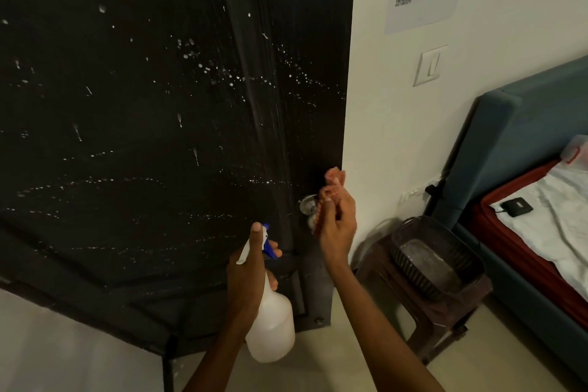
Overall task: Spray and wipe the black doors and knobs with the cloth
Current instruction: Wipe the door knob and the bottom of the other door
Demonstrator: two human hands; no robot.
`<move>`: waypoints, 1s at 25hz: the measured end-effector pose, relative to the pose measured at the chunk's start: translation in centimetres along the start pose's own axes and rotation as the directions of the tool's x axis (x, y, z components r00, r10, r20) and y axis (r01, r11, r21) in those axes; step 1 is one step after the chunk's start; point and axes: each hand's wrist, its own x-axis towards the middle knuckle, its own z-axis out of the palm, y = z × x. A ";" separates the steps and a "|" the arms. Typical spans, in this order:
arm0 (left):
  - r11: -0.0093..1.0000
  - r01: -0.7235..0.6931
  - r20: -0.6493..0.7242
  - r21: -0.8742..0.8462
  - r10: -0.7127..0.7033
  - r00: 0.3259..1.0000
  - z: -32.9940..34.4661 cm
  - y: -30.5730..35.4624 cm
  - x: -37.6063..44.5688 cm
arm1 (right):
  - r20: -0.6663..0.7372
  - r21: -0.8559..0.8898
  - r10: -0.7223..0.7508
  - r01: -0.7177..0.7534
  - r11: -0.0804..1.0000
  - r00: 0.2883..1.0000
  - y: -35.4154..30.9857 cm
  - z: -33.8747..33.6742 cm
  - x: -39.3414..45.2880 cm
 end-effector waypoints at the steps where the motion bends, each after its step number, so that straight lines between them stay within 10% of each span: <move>1: 1.000 0.001 -0.001 0.010 -0.001 1.000 0.1 0.0 0.1 | 0.095 -0.124 -0.106 0.117 0.985 0.990 0.4 0.3 0.0; 3: 1.000 0.013 0.000 0.015 -0.013 1.000 0.2 0.1 0.1 | 0.160 -0.228 -0.154 0.188 0.955 0.975 2.1 0.3 -0.6; 10: 1.000 -0.027 0.007 0.011 0.027 1.000 -0.1 -0.2 0.1 | -0.081 0.083 0.382 -0.376 0.923 0.920 1.3 0.7 0.3; 14: 1.000 0.011 -0.010 0.005 -0.011 1.000 -0.2 -0.1 0.1 | 0.082 -0.293 -0.136 0.154 0.944 0.987 1.5 1.8 1.4; 16: 1.000 -0.006 -0.012 0.001 0.006 1.000 -0.2 0.0 0.0 | 0.402 -0.490 -0.399 0.562 0.666 0.824 1.7 1.9 2.3; 20: 0.999 -0.028 -0.020 -0.017 0.028 0.999 -0.5 0.1 0.1 | 0.815 -0.495 -0.287 0.862 0.109 0.504 2.5 1.2 3.3; 25: 0.999 -0.023 -0.046 -0.024 0.022 0.999 -1.1 -0.5 0.7 | 0.532 -0.547 -0.451 0.698 0.463 0.716 2.0 0.8 4.4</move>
